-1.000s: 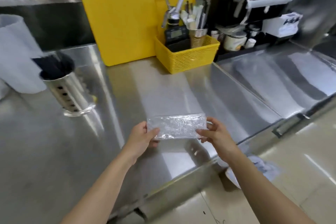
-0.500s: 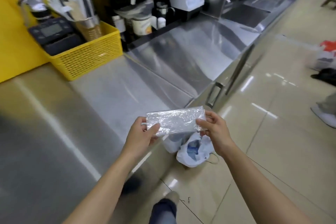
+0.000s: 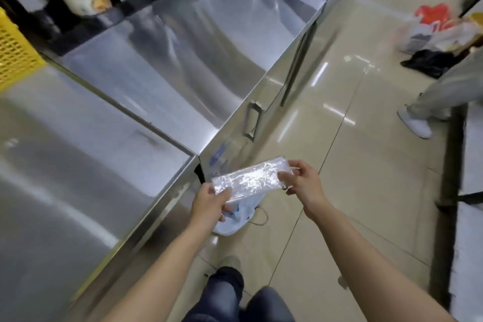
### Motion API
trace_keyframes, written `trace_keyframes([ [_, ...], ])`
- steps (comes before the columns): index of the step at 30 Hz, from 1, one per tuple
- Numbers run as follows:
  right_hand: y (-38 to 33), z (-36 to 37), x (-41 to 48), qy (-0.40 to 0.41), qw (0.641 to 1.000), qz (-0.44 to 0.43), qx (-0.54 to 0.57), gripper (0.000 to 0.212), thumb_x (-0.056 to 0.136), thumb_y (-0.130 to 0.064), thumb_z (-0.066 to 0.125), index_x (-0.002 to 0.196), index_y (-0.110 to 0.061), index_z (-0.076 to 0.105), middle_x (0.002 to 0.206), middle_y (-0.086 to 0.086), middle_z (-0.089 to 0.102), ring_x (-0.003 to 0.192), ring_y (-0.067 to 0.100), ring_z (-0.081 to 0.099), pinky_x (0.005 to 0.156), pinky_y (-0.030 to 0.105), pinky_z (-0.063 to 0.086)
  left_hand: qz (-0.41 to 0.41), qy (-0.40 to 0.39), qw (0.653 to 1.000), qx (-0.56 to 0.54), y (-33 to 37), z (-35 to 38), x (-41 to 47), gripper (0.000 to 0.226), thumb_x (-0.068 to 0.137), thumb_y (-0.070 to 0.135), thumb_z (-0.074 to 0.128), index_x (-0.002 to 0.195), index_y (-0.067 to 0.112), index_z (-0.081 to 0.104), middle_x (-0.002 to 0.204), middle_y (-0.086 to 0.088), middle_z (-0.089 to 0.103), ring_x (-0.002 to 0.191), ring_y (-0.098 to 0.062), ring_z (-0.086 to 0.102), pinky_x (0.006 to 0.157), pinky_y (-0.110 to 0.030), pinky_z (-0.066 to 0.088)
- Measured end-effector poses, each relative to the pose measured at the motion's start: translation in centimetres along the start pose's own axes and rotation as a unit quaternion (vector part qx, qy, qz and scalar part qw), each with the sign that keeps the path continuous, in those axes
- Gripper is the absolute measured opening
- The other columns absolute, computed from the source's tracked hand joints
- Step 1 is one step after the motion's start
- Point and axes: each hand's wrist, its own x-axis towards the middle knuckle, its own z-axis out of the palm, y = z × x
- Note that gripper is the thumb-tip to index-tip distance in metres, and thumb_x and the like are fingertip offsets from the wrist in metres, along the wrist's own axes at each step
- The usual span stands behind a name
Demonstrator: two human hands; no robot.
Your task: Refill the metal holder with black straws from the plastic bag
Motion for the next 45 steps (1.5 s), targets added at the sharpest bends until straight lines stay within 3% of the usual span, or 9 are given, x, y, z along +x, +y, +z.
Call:
trace_keyframes([
  [9, 4.6, -1.0, 6.5, -0.073, 0.993, 0.035, -0.084, 0.025, 0.082, -0.005, 0.059, 0.100, -0.016, 0.045, 0.063, 0.005, 0.052, 0.047, 0.020, 0.052, 0.042, 0.027, 0.038, -0.068, 0.088, 0.993, -0.047, -4.1, 4.3, 3.4, 0.007, 0.086, 0.006, 0.052, 0.089, 0.010, 0.048, 0.062, -0.012, 0.051, 0.044, -0.017, 0.042, 0.041, -0.024, 0.032],
  [14, 9.4, -1.3, 11.8, -0.114, 0.982, 0.068, -0.134, 0.007, 0.082, -0.002, 0.056, 0.087, -0.007, 0.056, 0.064, 0.010, 0.054, 0.043, 0.014, 0.049, 0.044, 0.027, 0.039, -0.125, 0.057, 0.981, -0.137, -8.7, 7.1, 6.1, 0.022, 0.084, 0.015, 0.062, 0.104, 0.007, 0.058, 0.089, -0.008, 0.061, 0.071, -0.018, 0.058, 0.063, -0.027, 0.046],
  [17, 13.5, -0.7, 15.1, -0.163, 0.972, 0.111, -0.127, 0.024, 0.081, -0.001, 0.057, 0.103, -0.010, 0.058, 0.082, 0.007, 0.058, 0.059, 0.018, 0.055, 0.051, 0.026, 0.045, -0.127, 0.037, 0.987, -0.090, -11.7, 8.6, 8.7, 0.041, 0.070, 0.029, 0.067, 0.108, 0.019, 0.056, 0.095, 0.003, 0.060, 0.083, -0.014, 0.057, 0.073, -0.026, 0.046],
  [22, 21.5, 2.5, 21.1, -0.197, 0.961, 0.099, -0.165, 0.033, 0.083, 0.005, 0.050, 0.113, -0.010, 0.050, 0.092, 0.012, 0.054, 0.060, 0.018, 0.054, 0.050, 0.022, 0.049, -0.025, 0.055, 0.989, 0.133, -18.8, 9.4, 16.2, 0.019, 0.092, 0.012, 0.048, 0.097, 0.031, 0.047, 0.091, 0.006, 0.055, 0.078, -0.003, 0.051, 0.069, -0.018, 0.042],
  [25, 26.1, 5.1, 24.5, -0.184, 0.962, 0.050, -0.196, 0.029, 0.084, 0.005, 0.042, 0.108, -0.010, 0.041, 0.082, 0.015, 0.054, 0.060, 0.024, 0.052, 0.054, 0.032, 0.049, 0.013, 0.088, 0.941, 0.328, -23.2, 9.0, 21.1, 0.022, 0.092, 0.018, 0.046, 0.113, 0.023, 0.048, 0.100, -0.001, 0.051, 0.085, -0.015, 0.055, 0.069, -0.024, 0.042],
  [30, 33.2, 9.5, 29.4, -0.166, 0.951, -0.005, -0.260, 0.016, 0.084, 0.000, 0.038, 0.093, -0.013, 0.034, 0.079, 0.016, 0.054, 0.062, 0.023, 0.049, 0.057, 0.032, 0.043, 0.103, 0.161, 0.776, 0.601, -29.4, 9.7, 28.6, 0.036, 0.037, 0.003, 0.078, 0.067, 0.014, 0.062, 0.077, -0.012, 0.063, 0.060, -0.026, 0.062, 0.059, -0.032, 0.045],
  [35, 38.7, 13.2, 32.8, -0.170, 0.837, -0.122, -0.506, 0.039, 0.087, -0.009, 0.034, 0.125, -0.007, 0.032, 0.111, 0.018, 0.059, 0.101, 0.030, 0.056, 0.072, 0.034, 0.035, 0.120, 0.108, 0.734, 0.660, -33.0, 12.6, 32.8, 0.039, 0.080, 0.016, 0.043, 0.118, 0.018, 0.051, 0.110, -0.005, 0.058, 0.103, -0.023, 0.055, 0.086, -0.032, 0.042],
  [40, 41.4, 14.6, 33.4, -0.236, 0.694, -0.145, -0.665, 0.059, 0.086, -0.013, 0.044, 0.140, -0.001, 0.023, 0.129, 0.020, 0.050, 0.113, 0.033, 0.050, 0.087, 0.039, 0.040, 0.045, 0.056, 0.732, 0.678, -35.1, 11.5, 37.2, 0.047, 0.088, 0.025, 0.038, 0.133, 0.016, 0.045, 0.124, -0.009, 0.056, 0.117, -0.022, 0.052, 0.096, -0.030, 0.039],
  [45, 36.3, 13.8, 30.6, -0.245, 0.696, -0.207, -0.642, 0.038, 0.094, -0.032, 0.037, 0.122, -0.007, 0.044, 0.128, 0.015, 0.052, 0.115, 0.032, 0.048, 0.092, 0.038, 0.035, 0.021, -0.066, 0.840, 0.539, -31.4, 10.9, 34.7, 0.039, 0.082, 0.026, 0.049, 0.121, 0.028, 0.048, 0.129, 0.005, 0.053, 0.113, -0.023, 0.052, 0.083, -0.033, 0.046],
])
